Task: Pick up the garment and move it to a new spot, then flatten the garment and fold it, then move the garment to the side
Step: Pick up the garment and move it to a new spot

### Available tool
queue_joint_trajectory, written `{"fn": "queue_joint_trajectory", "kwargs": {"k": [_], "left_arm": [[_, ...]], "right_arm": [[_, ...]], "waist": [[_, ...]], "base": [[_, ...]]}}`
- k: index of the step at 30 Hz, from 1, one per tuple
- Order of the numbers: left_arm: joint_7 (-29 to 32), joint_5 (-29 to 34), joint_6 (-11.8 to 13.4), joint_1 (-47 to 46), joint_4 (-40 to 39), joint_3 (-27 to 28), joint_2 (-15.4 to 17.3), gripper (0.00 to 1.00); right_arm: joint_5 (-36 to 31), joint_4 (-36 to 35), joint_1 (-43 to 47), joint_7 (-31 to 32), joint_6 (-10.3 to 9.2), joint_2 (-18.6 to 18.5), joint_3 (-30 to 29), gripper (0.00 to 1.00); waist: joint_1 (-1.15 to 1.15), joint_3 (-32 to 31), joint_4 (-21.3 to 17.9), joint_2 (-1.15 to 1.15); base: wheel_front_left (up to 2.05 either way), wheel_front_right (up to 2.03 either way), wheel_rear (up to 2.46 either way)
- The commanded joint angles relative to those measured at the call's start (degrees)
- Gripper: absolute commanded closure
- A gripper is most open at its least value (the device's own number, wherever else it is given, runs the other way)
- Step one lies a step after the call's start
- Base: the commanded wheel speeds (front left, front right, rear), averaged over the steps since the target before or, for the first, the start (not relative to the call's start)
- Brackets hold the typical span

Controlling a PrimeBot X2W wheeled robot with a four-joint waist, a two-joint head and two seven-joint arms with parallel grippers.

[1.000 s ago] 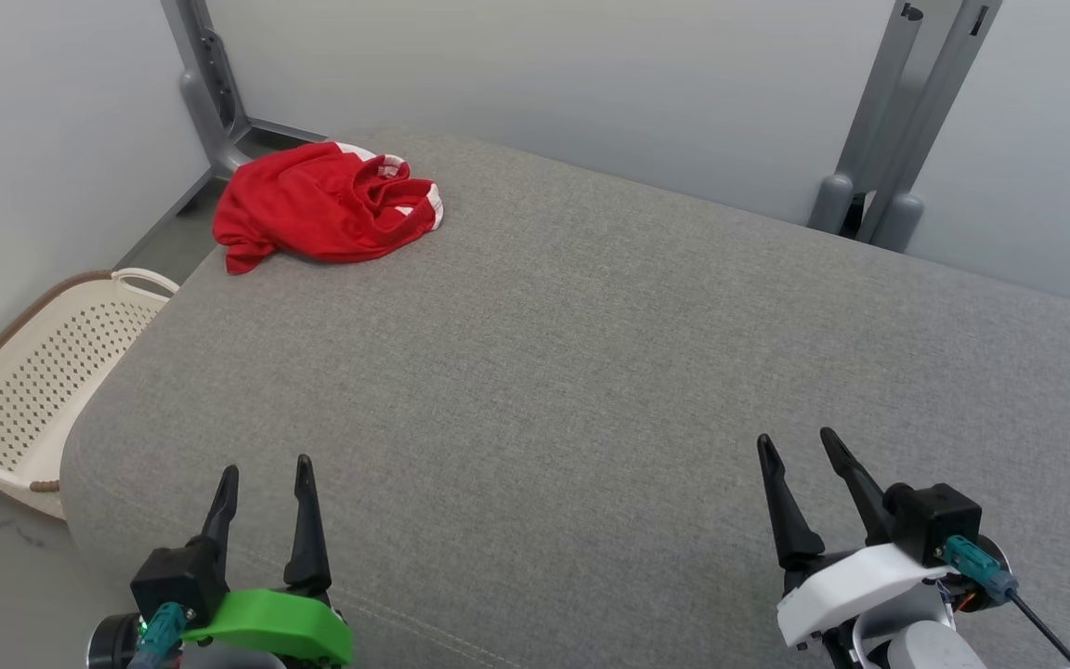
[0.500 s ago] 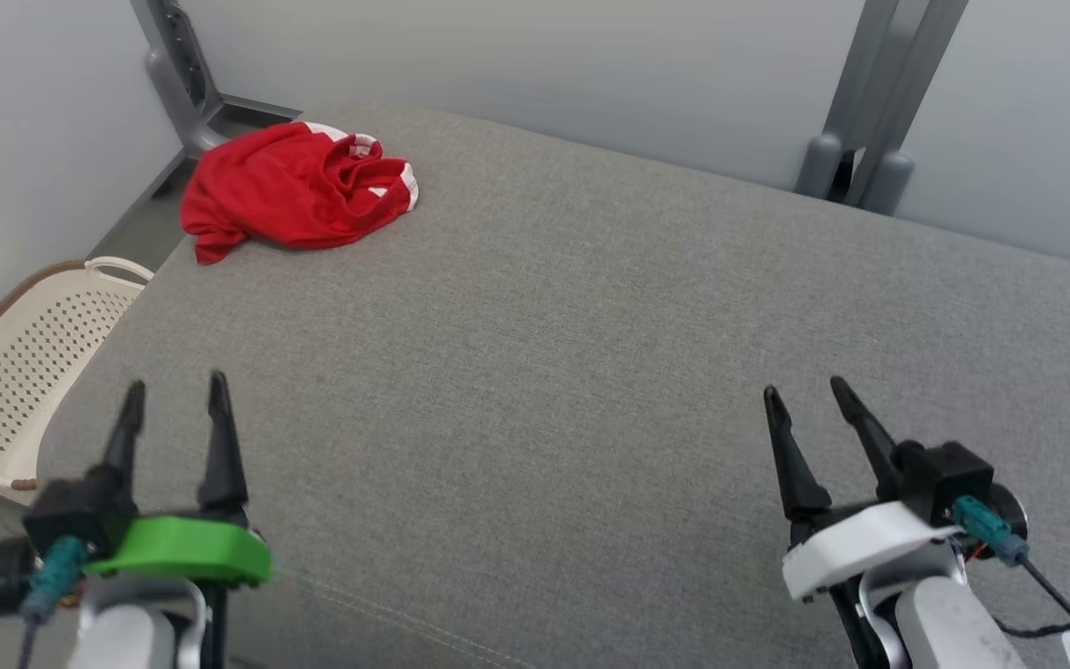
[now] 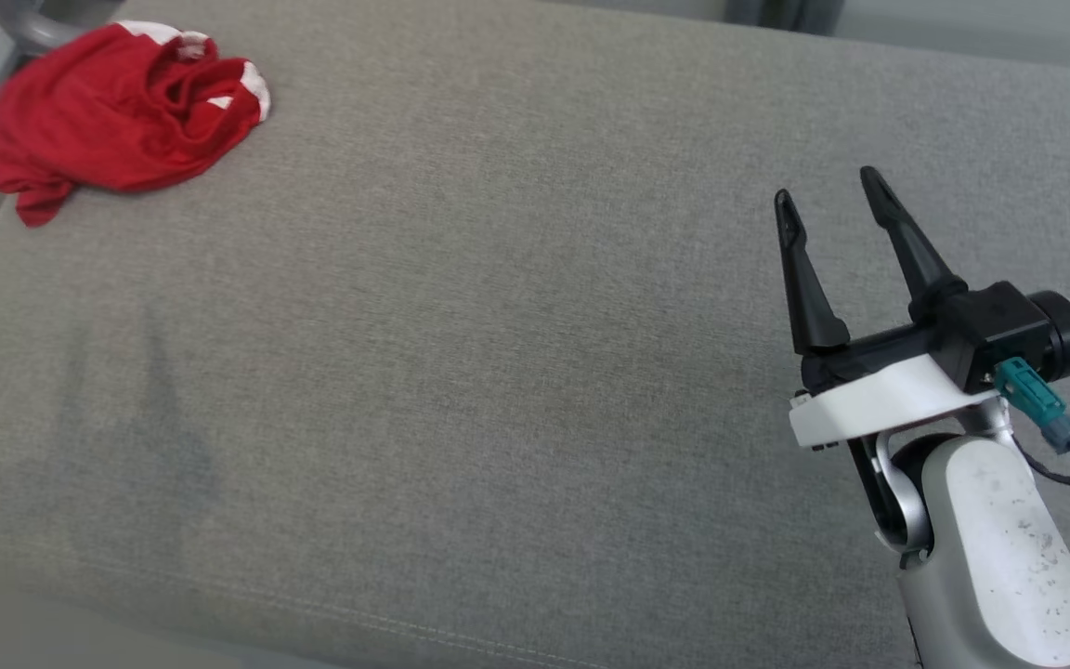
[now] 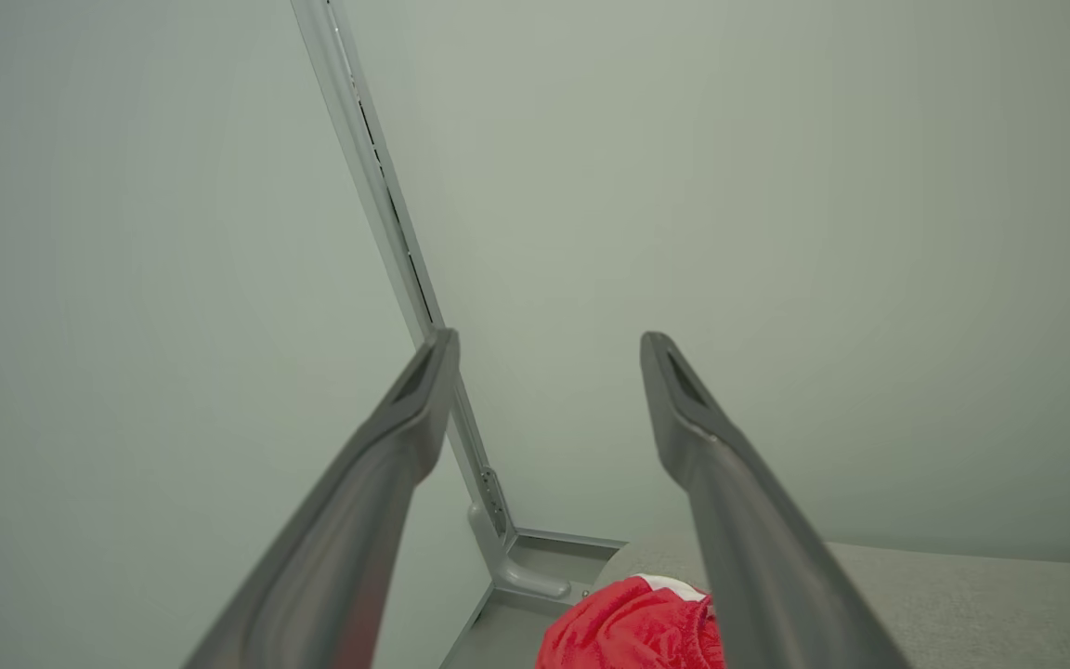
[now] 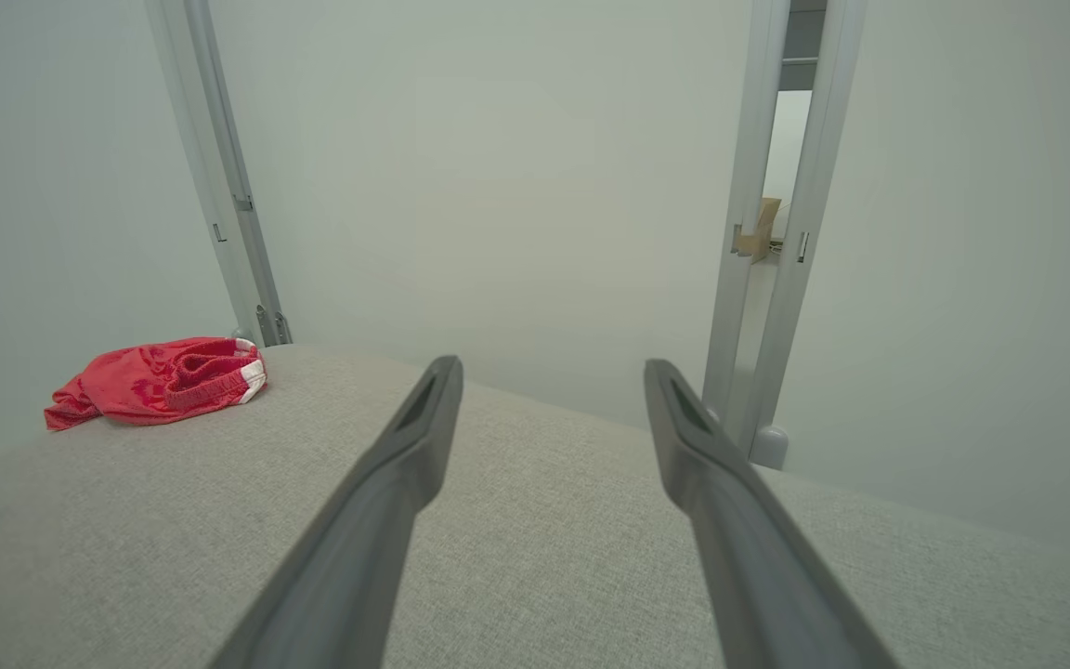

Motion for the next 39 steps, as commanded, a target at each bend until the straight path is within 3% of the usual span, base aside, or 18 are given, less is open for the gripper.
{"fn": "queue_joint_trajectory", "kwargs": {"k": [1, 3, 11, 17, 29, 30, 31, 32, 33, 39], "left_arm": [[1.6, 0.3, -0.4, -3.6, 2.2, 0.0, 1.5, 0.00], [4.5, 0.5, -0.6, -7.8, 6.1, -0.4, 2.8, 0.00], [9.5, -1.5, 1.9, -17.9, 21.4, 0.0, 2.0, 0.00], [11.8, -3.1, 2.4, -19.1, 31.2, -0.3, -0.3, 0.00], [14.0, -4.2, 4.1, -20.1, 42.5, -0.4, -0.8, 0.00], [13.4, -4.1, 4.4, -20.3, 42.9, -0.4, -0.8, 0.04], [12.7, -4.3, 4.6, -20.5, 43.4, -0.2, -0.8, 0.53], [12.1, -4.3, 4.5, -20.6, 43.8, -0.2, -0.7, 0.67], [11.5, -4.1, 4.1, -20.8, 44.2, -0.4, -0.3, 1.00], [9.1, -2.9, 2.7, -22.6, 45.6, -1.6, 2.0, 1.00]], "right_arm": [[-0.5, -1.3, -1.2, 0.6, -0.09, -0.2, -0.1, 0.00], [-0.6, -2.8, -1.6, 1.6, -0.09, -0.2, -0.5, 0.00], [-2.3, -8.5, -2.2, 4.3, -0.09, -0.1, -1.9, 0.00], [-3.0, -11.6, -1.8, 5.2, -0.09, -0.1, -2.5, 0.00], [-2.3, -12.2, -2.3, 4.8, -0.09, -0.1, -2.2, 0.00], [-2.3, -12.2, -2.4, 4.7, -0.09, -0.1, -2.1, 0.00], [-2.3, -12.1, -2.5, 4.6, -0.09, -0.1, -2.1, 0.00], [-2.1, -11.9, -2.5, 4.4, -0.09, -0.1, -2.1, 0.00], [-1.9, -11.5, -2.4, 4.0, -0.09, -0.1, -2.0, 0.00], [-0.1, -8.5, -2.1, 2.0, -0.09, -0.2, -1.6, 0.00]], "waist": [[0.00, 11.1, -9.3, 0.00], [0.00, 13.5, -11.0, 0.00], [0.00, 21.0, -15.1, 0.00], [0.00, 24.4, -15.9, 0.00], [0.00, 25.3, -16.5, 0.00], [0.00, 25.3, -16.5, 0.00], [0.00, 25.2, -16.5, 0.00], [0.00, 25.0, -16.5, 0.00], [0.00, 24.6, -16.5, 0.00], [0.00, 20.0, -17.0, 0.00]], "base": [[0.00, 0.00, 0.00], [0.00, 0.00, 0.00], [0.00, 0.00, 0.00], [0.00, 0.00, 0.00], [0.00, 0.00, 0.00], [0.00, 0.00, 0.00], [0.00, 0.00, 0.00], [0.00, 0.00, 0.00], [0.00, 0.00, 0.00], [0.00, 0.00, 0.00]]}}
